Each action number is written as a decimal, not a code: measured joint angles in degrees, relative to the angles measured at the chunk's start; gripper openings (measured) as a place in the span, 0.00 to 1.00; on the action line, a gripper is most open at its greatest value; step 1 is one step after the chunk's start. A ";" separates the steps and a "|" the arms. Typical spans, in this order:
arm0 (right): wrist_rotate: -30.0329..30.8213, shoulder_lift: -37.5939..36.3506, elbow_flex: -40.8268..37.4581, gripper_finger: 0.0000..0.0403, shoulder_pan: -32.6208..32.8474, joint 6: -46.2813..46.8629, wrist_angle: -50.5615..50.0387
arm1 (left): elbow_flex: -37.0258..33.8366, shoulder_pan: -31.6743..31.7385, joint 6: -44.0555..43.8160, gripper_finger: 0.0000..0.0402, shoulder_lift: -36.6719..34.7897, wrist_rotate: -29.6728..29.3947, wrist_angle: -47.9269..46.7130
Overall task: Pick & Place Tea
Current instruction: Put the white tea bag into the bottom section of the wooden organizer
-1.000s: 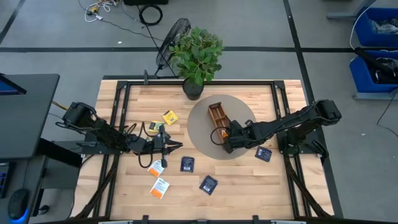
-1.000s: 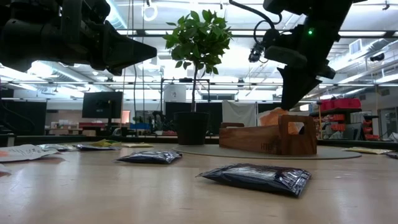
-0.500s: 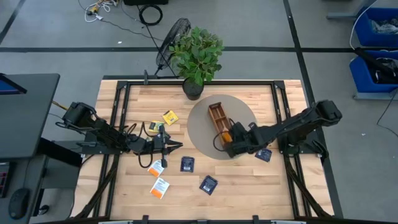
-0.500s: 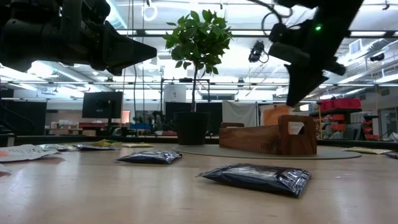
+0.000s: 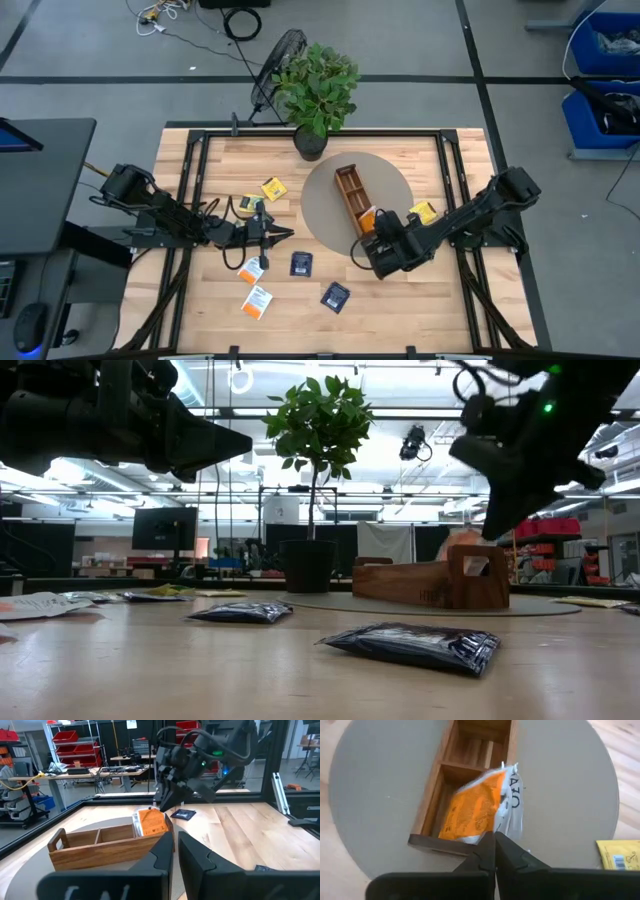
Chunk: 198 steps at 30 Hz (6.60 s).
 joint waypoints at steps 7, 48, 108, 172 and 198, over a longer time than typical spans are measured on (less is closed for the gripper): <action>1.52 0.42 0.00 0.00 0.07 -0.08 0.04 | 0.00 0.02 0.00 0.08 0.00 -0.01 -0.11; 11.30 -0.87 0.00 0.42 2.33 -9.60 -2.47 | 0.00 0.00 -0.27 0.08 0.00 0.00 -0.98; -23.74 -46.39 -43.67 0.02 3.94 -76.62 75.43 | 10.40 -0.25 -28.00 0.08 -38.58 2.31 -83.65; -24.96 -45.52 -43.67 0.35 3.91 -73.37 71.30 | 11.23 -5.49 -52.61 0.38 -14.65 23.38 -91.38; -17.92 -45.50 -43.63 0.35 3.89 -67.89 70.68 | 11.08 -5.28 -44.88 0.01 -12.10 13.70 -81.90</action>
